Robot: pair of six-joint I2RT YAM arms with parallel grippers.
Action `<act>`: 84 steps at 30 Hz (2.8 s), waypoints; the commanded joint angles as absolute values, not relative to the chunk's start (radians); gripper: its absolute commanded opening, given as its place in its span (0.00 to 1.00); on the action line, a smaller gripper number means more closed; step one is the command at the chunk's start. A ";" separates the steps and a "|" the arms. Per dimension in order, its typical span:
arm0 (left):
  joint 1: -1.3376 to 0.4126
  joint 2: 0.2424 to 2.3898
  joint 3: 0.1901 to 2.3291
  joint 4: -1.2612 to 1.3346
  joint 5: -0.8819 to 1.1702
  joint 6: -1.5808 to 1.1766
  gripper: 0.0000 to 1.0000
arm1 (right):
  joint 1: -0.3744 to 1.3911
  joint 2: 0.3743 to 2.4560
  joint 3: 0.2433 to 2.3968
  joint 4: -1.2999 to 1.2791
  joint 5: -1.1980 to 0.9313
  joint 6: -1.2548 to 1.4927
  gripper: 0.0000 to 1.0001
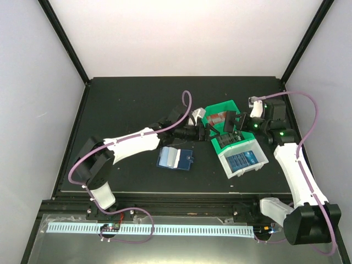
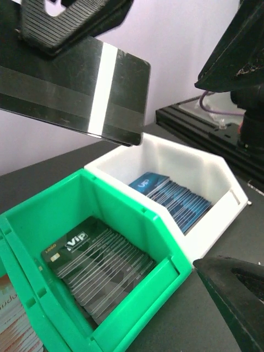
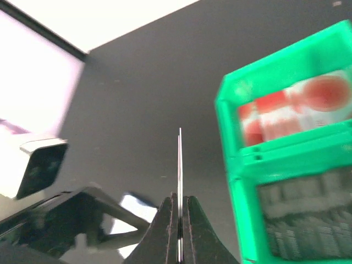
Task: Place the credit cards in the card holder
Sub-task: Pick up the credit card from the storage box.
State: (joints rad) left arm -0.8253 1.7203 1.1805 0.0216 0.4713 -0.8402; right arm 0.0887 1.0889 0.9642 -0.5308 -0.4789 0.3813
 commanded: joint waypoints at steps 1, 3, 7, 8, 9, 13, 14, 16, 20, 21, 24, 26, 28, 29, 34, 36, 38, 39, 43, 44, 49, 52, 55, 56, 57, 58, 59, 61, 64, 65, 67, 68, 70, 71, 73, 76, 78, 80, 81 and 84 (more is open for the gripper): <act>-0.799 1.666 1.226 0.015 0.581 -0.900 0.83 | 0.047 1.081 0.938 -0.374 -0.818 0.521 0.01; -0.797 1.664 1.246 0.022 0.606 -0.908 0.83 | 0.047 1.087 0.929 -0.337 -0.869 0.561 0.01; -0.791 1.690 1.284 0.010 0.620 -0.914 0.83 | 0.047 1.090 0.893 -0.254 -0.965 0.647 0.01; -0.787 1.697 1.285 0.020 0.622 -0.922 0.82 | 0.047 1.088 0.879 -0.235 -0.984 0.666 0.01; -0.783 1.705 1.284 0.042 0.630 -0.936 0.81 | 0.048 1.085 0.865 -0.221 -1.004 0.680 0.02; -0.779 1.726 1.282 0.154 0.697 -0.986 0.61 | 0.047 1.060 0.809 -0.216 -1.026 0.690 0.04; -0.779 1.726 1.280 0.169 0.707 -0.990 0.54 | 0.047 1.058 0.799 -0.214 -1.028 0.694 0.04; -0.778 1.723 1.274 0.177 0.722 -0.993 0.39 | 0.048 1.049 0.782 -0.195 -1.028 0.717 0.04; -0.775 1.710 1.256 0.197 0.754 -0.999 0.13 | 0.046 1.043 0.766 -0.112 -1.047 0.792 0.06; -0.774 1.708 1.251 0.203 0.761 -1.004 0.07 | 0.047 1.043 0.769 -0.103 -1.049 0.806 0.07; -0.767 1.693 1.235 0.222 0.781 -1.028 0.02 | 0.048 1.031 0.774 -0.073 -1.055 0.847 0.10; -0.760 1.679 1.225 0.234 0.790 -1.044 0.02 | 0.047 1.018 0.777 -0.063 -1.051 0.870 0.17; -0.753 1.661 1.220 0.242 0.804 -1.064 0.02 | 0.048 1.001 0.777 -0.055 -1.035 0.888 0.23; -0.751 1.654 1.218 0.251 0.811 -1.076 0.02 | 0.047 0.992 0.774 -0.042 -1.029 0.902 0.24; -0.735 1.624 1.216 0.270 0.828 -1.122 0.01 | 0.048 0.968 0.771 -0.006 -1.023 0.919 0.25; -0.726 1.615 1.194 0.342 0.850 -1.218 0.02 | 0.048 0.951 0.762 0.016 -1.024 0.922 0.27; -0.719 1.602 1.160 0.455 0.864 -1.336 0.02 | 0.048 0.933 0.759 0.026 -1.024 0.921 0.29; -0.714 1.596 1.148 0.506 0.866 -1.382 0.02 | 0.048 0.924 0.758 0.032 -1.027 0.921 0.30; -0.701 1.570 1.144 0.568 0.853 -1.475 0.02 | 0.047 0.895 0.763 0.026 -1.056 0.907 0.35; -0.701 1.566 1.149 0.574 0.850 -1.486 0.02 | 0.048 0.892 0.765 0.018 -1.064 0.900 0.35; -0.700 1.554 1.174 0.562 0.832 -1.499 0.02 | 0.051 0.896 0.764 -0.014 -1.093 0.865 0.35; -0.701 1.555 1.174 0.573 0.831 -1.504 0.02 | 0.058 0.899 0.770 -0.021 -1.108 0.846 0.30; -0.705 1.554 1.171 0.597 0.838 -1.511 0.02 | 0.059 0.915 0.780 -0.056 -1.114 0.820 0.25; -0.706 1.552 1.169 0.606 0.839 -1.515 0.01 | 0.059 0.922 0.782 -0.069 -1.114 0.809 0.24; -0.706 1.549 1.169 0.611 0.838 -1.515 0.02 | 0.059 0.928 0.783 -0.081 -1.114 0.802 0.23; -0.707 1.547 1.170 0.611 0.839 -1.512 0.02 | 0.062 0.933 0.784 -0.086 -1.114 0.796 0.23; -0.708 1.544 1.169 0.612 0.839 -1.510 0.02 | 0.064 0.935 0.784 -0.088 -1.114 0.795 0.22; -0.709 1.540 1.172 0.612 0.840 -1.501 0.02 | 0.066 0.939 0.784 -0.091 -1.111 0.795 0.22; -0.715 1.545 1.187 0.607 0.855 -1.479 0.02 | 0.076 0.957 0.788 -0.089 -1.114 0.809 0.22; -0.718 1.547 1.193 0.602 0.862 -1.470 0.02 | 0.081 0.963 0.789 -0.077 -1.116 0.821 0.22; -0.726 1.551 1.200 0.600 0.873 -1.449 0.01 | 0.096 0.974 0.790 -0.035 -1.128 0.858 0.23; -0.729 1.550 1.202 0.594 0.878 -1.440 0.02 | 0.104 0.979 0.788 -0.003 -1.139 0.884 0.24; -0.732 1.547 1.204 0.582 0.880 -1.416 0.01 | 0.122 0.988 0.784 0.068 -1.153 0.942 0.26; -0.732 1.544 1.206 0.567 0.880 -1.401 0.02 | 0.131 0.991 0.783 0.098 -1.158 0.965 0.26; -0.733 1.538 1.210 0.534 0.876 -1.371 0.01 | 0.146 0.994 0.784 0.151 -1.159 1.008 0.26; -0.733 1.533 1.209 0.507 0.870 -1.349 0.01 | 0.159 0.993 0.778 0.265 -1.155 1.103 0.26; -0.732 1.537 1.207 0.500 0.868 -1.346 0.02 | 0.161 0.985 0.761 0.379 -1.142 1.196 0.24; -0.731 1.539 1.206 0.493 0.862 -1.347 0.02 | 0.161 0.981 0.762 0.462 -1.128 1.266 0.21; -0.729 1.540 1.205 0.490 0.861 -1.348 0.02 | 0.161 0.978 0.767 0.466 -1.117 1.280 0.18; -0.719 1.538 1.201 0.502 0.868 -1.356 0.02 | 0.161 0.973 0.803 0.430 -1.109 1.279 0.10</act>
